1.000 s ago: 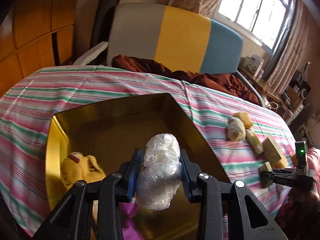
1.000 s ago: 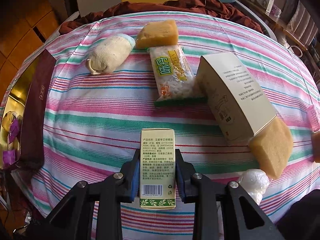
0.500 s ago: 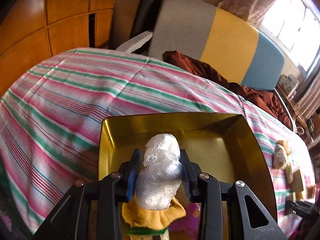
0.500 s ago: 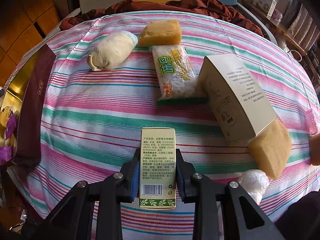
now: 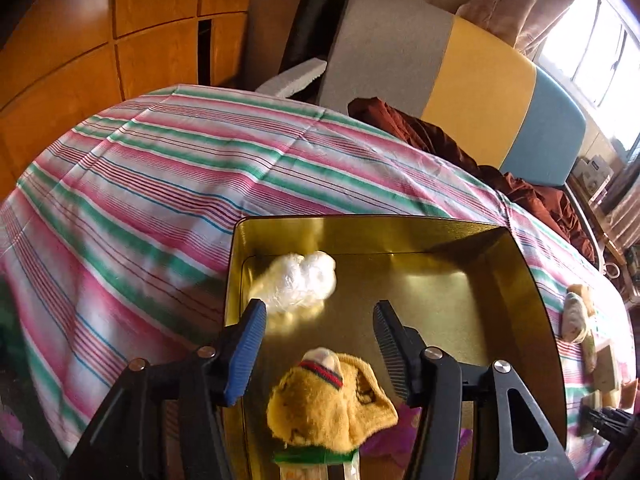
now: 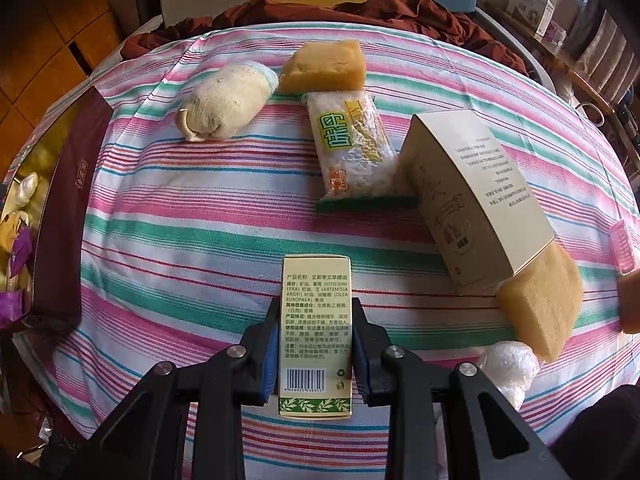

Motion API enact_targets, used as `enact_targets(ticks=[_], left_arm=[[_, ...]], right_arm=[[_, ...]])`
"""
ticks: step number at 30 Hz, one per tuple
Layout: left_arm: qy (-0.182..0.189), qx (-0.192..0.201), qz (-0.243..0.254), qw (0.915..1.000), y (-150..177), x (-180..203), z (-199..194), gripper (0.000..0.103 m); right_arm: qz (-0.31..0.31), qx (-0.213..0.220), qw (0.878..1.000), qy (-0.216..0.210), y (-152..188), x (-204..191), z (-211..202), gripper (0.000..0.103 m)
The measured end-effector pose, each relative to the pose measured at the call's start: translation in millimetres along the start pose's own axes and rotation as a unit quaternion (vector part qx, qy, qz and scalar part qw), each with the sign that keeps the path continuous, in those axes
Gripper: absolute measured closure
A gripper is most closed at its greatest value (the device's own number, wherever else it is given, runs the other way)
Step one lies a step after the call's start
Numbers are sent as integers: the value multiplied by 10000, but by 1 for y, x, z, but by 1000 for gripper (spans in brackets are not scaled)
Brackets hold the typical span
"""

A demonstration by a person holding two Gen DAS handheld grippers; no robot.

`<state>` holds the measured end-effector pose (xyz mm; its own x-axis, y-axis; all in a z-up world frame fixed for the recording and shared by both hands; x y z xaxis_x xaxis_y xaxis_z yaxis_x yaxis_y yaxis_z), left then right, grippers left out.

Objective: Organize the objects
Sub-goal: 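Carry the small green box into the gold tray and open the right gripper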

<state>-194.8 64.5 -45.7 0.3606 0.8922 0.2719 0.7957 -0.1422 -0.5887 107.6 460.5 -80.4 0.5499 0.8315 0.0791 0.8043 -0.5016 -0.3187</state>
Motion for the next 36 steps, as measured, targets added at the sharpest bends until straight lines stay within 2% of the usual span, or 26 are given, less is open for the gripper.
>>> enact_targets(ticks=[11,20,25,30,34,36], left_arm=[[51,722,398,9966,48,28,-73,30],[107,866,572,9945,70,42,-97,26],[146,874,549,9946,76,39,-102,23],[146,845,401,9955,79,31,-104,22],[168,894,304,9954,81,22,-109,10],[147,930,236,9953,83,17,-111,9]], right_arm=[[-109,77,9999,-79,1,-13,-5,73],[-269,656,9966,-430,-11,-51,-43,73],[-632,995,9897,-812,-27,-99,-69,73],[-1077,1245,9772,-1344,-40,-158,-93,73],[-1500,1149,9695,-1563,-42,-210,-91,73],[-1698,1024,9670,-1603,-39,-235,-81,73]])
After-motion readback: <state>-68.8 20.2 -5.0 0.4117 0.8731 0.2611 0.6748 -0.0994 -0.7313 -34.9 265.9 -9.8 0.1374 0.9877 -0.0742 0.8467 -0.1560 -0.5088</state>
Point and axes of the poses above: each gripper's, at about its wrist camera, not at the fingertips, and z roughly the way its jaws point, x to its right, y to its underside, the point moved 1 cm from there along z, roughly the way its jaws point, and after that the axes turned 7 degrees about y, right-handed, at the moved point
